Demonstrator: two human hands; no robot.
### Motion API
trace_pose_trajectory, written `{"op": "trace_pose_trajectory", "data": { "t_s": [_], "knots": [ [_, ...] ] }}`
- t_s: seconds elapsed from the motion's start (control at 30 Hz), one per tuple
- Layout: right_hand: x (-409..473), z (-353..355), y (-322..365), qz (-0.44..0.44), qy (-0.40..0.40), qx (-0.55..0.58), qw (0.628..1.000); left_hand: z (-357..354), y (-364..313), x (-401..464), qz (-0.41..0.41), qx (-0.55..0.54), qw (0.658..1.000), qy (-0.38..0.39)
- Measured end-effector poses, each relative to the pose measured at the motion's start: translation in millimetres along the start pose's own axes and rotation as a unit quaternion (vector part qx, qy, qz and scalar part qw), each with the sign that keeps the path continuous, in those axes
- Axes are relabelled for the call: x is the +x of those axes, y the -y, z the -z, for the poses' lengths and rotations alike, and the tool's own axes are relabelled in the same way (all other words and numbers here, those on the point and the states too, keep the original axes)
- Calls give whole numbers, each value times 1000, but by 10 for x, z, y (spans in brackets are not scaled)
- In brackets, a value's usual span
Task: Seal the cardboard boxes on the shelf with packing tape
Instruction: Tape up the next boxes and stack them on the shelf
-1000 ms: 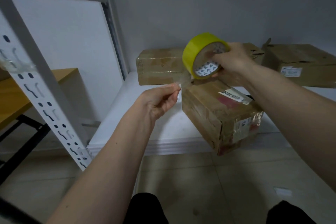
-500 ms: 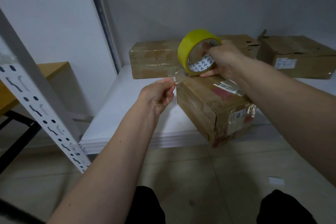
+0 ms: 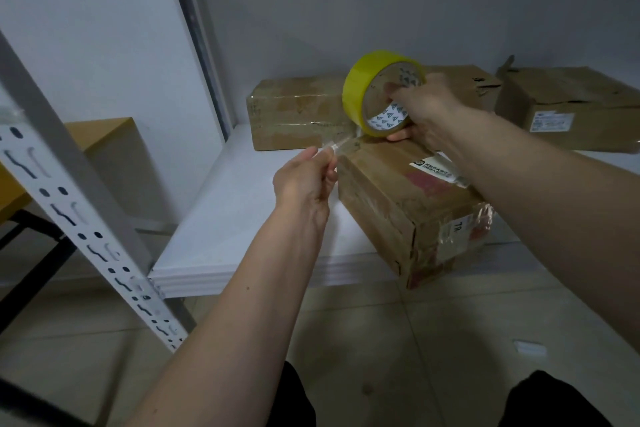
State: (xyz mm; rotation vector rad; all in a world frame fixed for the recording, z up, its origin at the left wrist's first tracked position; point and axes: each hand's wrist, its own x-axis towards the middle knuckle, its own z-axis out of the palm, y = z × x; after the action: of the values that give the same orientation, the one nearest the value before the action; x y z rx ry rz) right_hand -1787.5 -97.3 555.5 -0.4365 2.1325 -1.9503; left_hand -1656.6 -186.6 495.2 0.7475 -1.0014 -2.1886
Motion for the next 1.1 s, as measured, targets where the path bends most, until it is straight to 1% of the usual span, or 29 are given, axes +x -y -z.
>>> {"op": "trace_pose_trajectory", "data": {
  "t_s": [0.07, 0.23, 0.5, 0.63, 0.77, 0.83, 0.9, 0.93, 1.0, 1.03, 1.1],
  "knots": [
    [9, -10, -21, 6, -2, 1, 1000, -1, 35, -3, -4, -4, 1000, -3],
    [29, -22, -39, 20, -2, -11, 1000, -11, 110, 37, 19, -18, 1000, -13],
    [48, -24, -70, 30, -11, -18, 999, -117, 264, 45, 6, 2, 999, -52],
    [53, -24, -79, 35, -15, -20, 999, -192, 366, 87, -16, 63, 994, -92],
    [46, 8, -94, 36, -5, -10, 999, -164, 441, 107, 41, 155, 982, -100],
    [43, 7, -92, 37, -11, -11, 999, -116, 471, 141, 18, 189, 975, -112],
    [49, 10, -90, 39, -20, -15, 999, -116, 452, 143, -52, 195, 972, -123],
    [52, 12, -92, 38, -22, -16, 999, -124, 420, 116, -101, 195, 968, -118],
    [64, 18, -98, 32, -19, -21, 999, -156, 358, 55, -194, 223, 953, -64],
    [66, 22, -105, 31, -16, -25, 999, -175, 325, 24, -214, 243, 946, -23],
    [67, 32, -116, 32, -18, -38, 999, -219, 286, -1, -182, 282, 940, 59]
  ]
}}
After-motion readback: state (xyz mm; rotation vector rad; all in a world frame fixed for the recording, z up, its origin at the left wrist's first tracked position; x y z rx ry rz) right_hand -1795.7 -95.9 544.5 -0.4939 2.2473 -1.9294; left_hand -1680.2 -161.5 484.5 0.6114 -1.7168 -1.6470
